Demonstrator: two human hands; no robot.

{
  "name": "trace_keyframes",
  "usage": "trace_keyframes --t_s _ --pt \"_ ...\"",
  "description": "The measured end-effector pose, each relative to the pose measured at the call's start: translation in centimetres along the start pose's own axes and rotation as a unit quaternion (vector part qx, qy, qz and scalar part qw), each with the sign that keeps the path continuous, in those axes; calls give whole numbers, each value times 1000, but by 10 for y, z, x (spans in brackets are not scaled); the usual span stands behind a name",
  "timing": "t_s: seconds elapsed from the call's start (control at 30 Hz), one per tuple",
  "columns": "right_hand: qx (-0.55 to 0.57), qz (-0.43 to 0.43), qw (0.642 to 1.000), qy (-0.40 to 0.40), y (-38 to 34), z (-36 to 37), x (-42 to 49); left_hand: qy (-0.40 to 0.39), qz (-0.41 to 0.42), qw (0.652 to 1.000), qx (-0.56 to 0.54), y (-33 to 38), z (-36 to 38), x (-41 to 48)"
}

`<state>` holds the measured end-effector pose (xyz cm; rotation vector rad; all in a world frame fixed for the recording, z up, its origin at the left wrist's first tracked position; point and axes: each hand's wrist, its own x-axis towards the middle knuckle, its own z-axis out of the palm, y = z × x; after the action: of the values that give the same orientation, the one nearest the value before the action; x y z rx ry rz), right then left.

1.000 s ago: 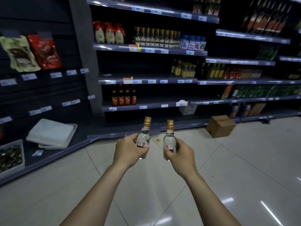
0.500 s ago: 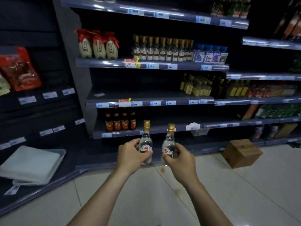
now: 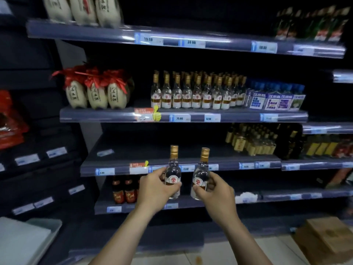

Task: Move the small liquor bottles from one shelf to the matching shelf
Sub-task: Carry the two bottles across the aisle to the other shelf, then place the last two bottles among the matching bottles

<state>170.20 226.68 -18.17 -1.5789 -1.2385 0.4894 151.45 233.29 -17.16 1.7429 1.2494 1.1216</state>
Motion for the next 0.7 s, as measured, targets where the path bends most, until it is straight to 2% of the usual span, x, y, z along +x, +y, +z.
trace_keyframes --t_s 0.3,0.5,0.7 --pt "-50 -19 997 60 11 -15 150 -17 88 995 -33 23 68 162" --pt "-62 -31 994 81 23 -47 219 -41 125 991 -35 52 118 230" --pt "-93 -81 985 118 40 -105 287 -38 132 989 -45 94 186 285"
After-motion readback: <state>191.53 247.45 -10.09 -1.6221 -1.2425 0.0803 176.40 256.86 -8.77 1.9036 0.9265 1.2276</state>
